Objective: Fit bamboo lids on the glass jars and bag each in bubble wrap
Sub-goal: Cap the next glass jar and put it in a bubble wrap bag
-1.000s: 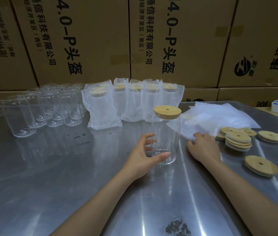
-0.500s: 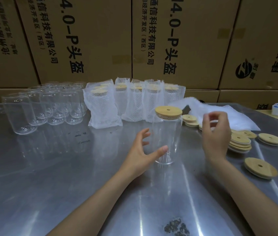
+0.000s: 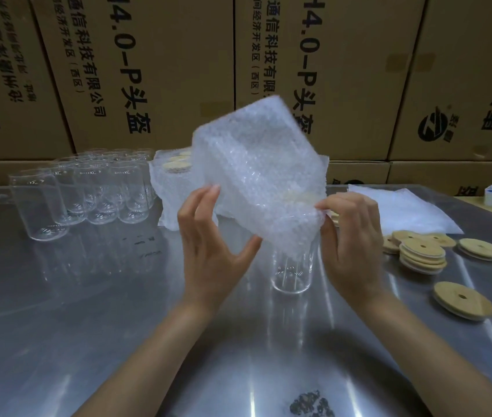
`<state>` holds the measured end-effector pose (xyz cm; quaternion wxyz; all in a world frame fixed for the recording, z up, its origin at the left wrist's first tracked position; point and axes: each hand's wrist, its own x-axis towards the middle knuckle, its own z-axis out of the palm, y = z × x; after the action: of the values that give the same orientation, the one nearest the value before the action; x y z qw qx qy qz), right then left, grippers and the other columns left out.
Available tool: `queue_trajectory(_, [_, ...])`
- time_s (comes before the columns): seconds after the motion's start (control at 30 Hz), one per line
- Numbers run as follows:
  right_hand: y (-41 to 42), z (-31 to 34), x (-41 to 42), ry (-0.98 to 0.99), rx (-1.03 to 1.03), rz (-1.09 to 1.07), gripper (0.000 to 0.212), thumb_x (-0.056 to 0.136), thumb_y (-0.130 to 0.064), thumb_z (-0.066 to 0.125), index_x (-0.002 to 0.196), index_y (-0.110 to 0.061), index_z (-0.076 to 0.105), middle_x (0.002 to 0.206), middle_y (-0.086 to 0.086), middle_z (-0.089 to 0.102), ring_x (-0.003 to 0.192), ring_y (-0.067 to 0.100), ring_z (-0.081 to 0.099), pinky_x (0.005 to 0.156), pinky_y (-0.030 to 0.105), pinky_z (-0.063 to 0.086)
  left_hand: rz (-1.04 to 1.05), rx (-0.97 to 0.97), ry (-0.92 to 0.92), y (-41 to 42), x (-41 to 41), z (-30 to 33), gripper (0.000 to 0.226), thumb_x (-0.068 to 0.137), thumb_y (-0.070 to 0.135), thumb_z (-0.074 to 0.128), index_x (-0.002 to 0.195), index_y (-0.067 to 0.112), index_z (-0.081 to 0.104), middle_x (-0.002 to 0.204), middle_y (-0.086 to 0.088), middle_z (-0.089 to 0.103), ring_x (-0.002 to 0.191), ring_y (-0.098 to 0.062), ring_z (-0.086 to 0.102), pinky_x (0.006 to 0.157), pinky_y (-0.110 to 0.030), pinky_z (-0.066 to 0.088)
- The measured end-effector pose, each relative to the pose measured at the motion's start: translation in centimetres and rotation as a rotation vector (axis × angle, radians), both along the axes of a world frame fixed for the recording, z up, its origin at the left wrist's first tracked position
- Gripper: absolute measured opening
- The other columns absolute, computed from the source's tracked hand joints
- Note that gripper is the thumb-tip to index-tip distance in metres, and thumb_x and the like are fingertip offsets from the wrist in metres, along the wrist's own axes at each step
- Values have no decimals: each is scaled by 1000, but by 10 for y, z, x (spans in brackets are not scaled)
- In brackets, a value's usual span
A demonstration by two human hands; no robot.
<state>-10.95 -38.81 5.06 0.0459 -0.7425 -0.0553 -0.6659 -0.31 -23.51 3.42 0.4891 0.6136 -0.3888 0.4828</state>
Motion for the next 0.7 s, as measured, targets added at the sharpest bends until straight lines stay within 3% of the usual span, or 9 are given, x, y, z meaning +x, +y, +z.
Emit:
queue_trajectory(0.17, [-2,-2,2,25,70,20,9,97,-13,43,104,-14,48,91,16,62,90,22,46,83,21,31,88,44,17,6,4,-2,83,61,3,75,132,18,34,127,-4,30,121,-24,33,109,-22,22])
queue_trajectory(0.27, [-3,-1,1,10,114,34,9,97,-14,42,103,-13,48,91,15,61,90,20,46,82,20,30,146,85,155,11,7,-1,58,72,2,62,128,13,51,124,-4,40,114,-22,38,100,-39,31])
queue_trajectory(0.37, [-5,0,0,16,171,29,10,98,-15,42,105,-13,49,95,12,60,92,19,45,82,19,30,52,98,266,17,15,-1,39,85,12,47,120,11,64,113,-2,55,107,-19,45,92,-35,36])
queue_trajectory(0.5, [-4,-3,0,82,249,22,26,97,-22,44,108,-2,56,101,11,60,98,17,45,85,14,30,3,141,347,22,27,-4,37,88,0,51,121,9,65,110,0,65,101,-15,55,89,-27,41])
queue_trajectory(0.57, [-2,-4,0,125,275,32,33,95,-28,45,111,-1,57,105,11,59,101,15,44,89,10,28,-30,123,412,25,29,-5,33,84,2,53,110,9,71,101,3,67,95,-15,60,82,-24,44])
queue_trajectory(0.7, [-1,-4,2,170,160,-16,44,89,-35,55,122,-7,48,115,16,55,109,21,43,101,14,23,45,111,564,28,36,-12,8,82,6,69,82,14,72,78,1,69,77,-24,63,68,-35,48])
